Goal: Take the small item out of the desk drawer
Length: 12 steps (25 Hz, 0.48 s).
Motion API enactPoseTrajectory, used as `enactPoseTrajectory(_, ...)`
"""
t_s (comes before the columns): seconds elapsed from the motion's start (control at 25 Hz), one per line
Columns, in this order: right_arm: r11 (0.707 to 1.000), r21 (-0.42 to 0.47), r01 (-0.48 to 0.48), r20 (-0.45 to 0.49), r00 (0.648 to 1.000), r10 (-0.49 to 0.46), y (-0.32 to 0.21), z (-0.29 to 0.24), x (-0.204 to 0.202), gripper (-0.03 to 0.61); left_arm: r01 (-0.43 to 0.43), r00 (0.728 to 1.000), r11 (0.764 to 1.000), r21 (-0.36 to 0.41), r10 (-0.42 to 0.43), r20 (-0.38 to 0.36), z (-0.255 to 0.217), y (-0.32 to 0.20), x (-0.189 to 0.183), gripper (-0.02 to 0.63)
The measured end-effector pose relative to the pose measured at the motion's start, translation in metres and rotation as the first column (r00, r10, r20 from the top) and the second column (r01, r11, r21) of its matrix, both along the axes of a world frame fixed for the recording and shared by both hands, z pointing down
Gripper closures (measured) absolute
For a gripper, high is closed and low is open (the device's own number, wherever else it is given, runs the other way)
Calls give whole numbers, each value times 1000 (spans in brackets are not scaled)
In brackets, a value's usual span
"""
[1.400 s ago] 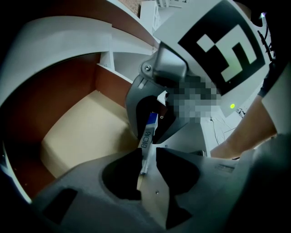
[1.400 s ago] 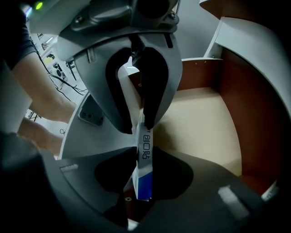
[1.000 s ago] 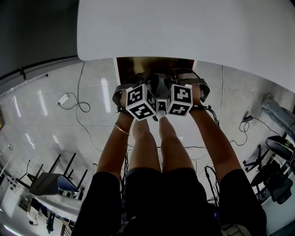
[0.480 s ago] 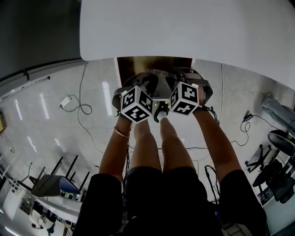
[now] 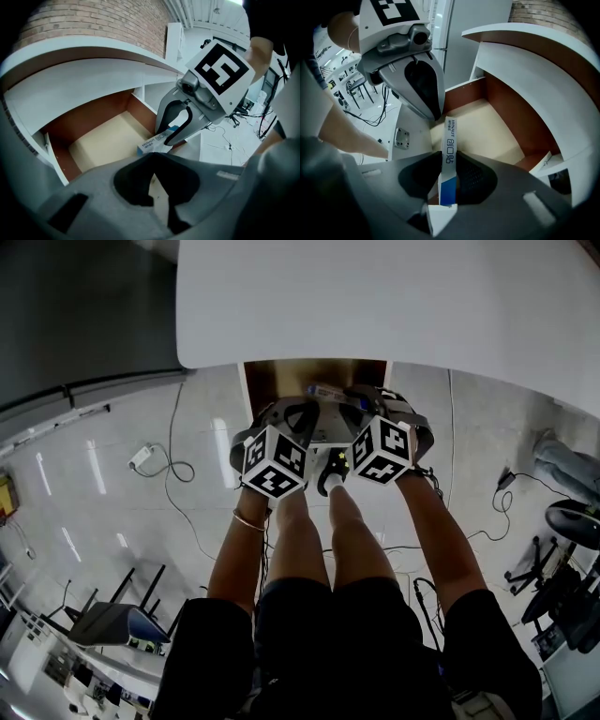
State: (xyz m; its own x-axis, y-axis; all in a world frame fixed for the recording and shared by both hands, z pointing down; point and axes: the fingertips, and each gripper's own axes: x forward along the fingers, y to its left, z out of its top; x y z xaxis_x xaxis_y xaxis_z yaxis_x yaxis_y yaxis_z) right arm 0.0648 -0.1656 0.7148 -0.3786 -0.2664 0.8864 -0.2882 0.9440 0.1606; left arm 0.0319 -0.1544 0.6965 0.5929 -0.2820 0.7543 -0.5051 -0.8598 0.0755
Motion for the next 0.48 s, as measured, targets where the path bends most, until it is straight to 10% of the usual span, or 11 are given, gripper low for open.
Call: enactPoseTrajectory(0.48, 994, 17, -110, 59, 992, 108, 3, -34, 3, 469, 48, 998, 999, 1, -48, -48, -32, 3, -10, 615)
